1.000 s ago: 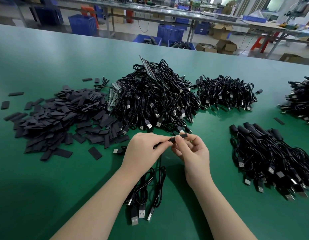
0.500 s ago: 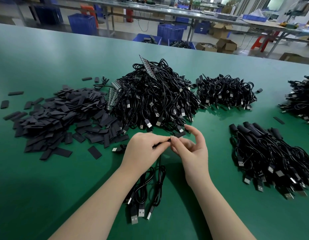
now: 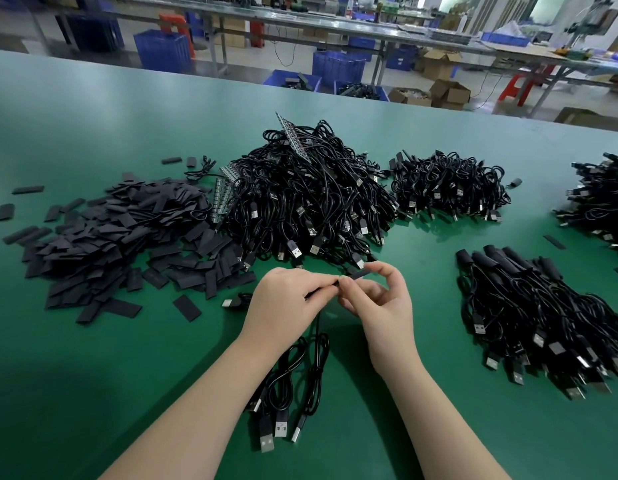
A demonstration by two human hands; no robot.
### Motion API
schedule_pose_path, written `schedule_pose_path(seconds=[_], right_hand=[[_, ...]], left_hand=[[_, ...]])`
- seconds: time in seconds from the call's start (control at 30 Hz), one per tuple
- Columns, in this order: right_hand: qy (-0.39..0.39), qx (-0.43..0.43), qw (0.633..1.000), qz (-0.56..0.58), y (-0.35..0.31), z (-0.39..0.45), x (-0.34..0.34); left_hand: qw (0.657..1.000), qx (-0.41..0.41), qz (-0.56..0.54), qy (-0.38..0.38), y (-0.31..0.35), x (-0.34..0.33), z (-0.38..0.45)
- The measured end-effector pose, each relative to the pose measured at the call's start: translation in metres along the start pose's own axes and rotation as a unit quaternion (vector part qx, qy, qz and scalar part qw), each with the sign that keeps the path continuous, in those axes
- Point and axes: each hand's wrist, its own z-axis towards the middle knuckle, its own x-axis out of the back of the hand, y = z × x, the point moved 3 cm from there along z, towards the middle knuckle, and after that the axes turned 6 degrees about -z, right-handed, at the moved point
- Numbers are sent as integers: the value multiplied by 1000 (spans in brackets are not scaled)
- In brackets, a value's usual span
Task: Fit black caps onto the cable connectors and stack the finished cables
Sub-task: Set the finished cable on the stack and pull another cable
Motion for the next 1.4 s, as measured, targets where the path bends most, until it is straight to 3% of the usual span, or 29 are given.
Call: schedule_pose_path(seconds=[0.3,0.47,0.77,1.03,1.13,1.4], right_hand=[[0,0,1000,7,-3,0,-2],[18,6,1000,4,-2,-1,0],[-20,-16,1000,-2,-2,0,-3],[49,95,984,-141,-12,-8,-5],[54,112,975,-183,-12,-9,-5],[35,105,970,-216,-7,-8,-5]], left_hand=[[999,10,-14,39,1,5,1],[1000,-20,-13,16,2,3,2],[997,-69,26,35,-4,3,2],[997,41,-41,47,-6,5,2],[991,71,-103,55,-7,6,0],[991,84,-97,38,-9,4,0]])
